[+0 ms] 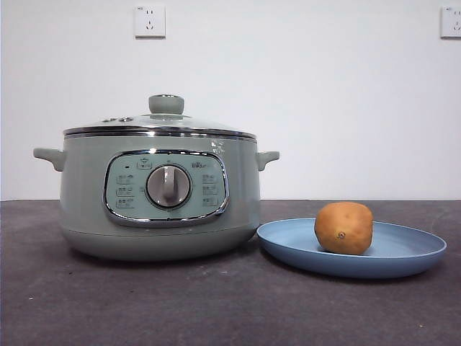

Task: Take the potato out from the steamer,put the potato on the plate,close the lid

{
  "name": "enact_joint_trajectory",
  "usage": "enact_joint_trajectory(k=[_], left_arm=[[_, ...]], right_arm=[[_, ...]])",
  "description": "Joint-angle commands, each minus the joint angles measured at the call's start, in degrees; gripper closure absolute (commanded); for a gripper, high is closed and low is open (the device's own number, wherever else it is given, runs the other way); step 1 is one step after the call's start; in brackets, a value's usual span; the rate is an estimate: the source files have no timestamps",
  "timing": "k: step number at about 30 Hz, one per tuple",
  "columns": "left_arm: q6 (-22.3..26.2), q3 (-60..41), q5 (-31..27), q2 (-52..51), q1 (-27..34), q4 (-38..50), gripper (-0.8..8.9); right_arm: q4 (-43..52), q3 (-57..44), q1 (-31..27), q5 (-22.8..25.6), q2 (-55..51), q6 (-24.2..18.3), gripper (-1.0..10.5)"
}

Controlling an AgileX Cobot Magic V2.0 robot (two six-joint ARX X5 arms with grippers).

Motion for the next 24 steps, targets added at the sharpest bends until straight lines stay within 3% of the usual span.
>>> enact_joint_trajectory(k=[1, 4, 14, 24], left_arm=[[-0.37, -0.87, -0.02, -0.15, 0.13, -0.13, 8.17], [-0.37, -0.87, -0.04, -0.15, 0.11, -0.26, 8.17], [-0.37, -0.87, -0.02, -0.15, 0.13, -0.24, 8.17], [-0.37, -0.87, -0.02, -0.15, 0.13, -0.24, 8.17]], right_arm=[[1.25, -0.37, -1.66, 4.52, -1.75, -5.18, 9.5], [5.38, -1.53, -5.16, 6.10, -4.42, -8.22, 9.5], [32.50, -22.86, -19.82, 6.34, -20.61, -7.23, 9.5], [45.29, -43.71, -24.90, 6.84, -34.67, -6.49, 9.5]])
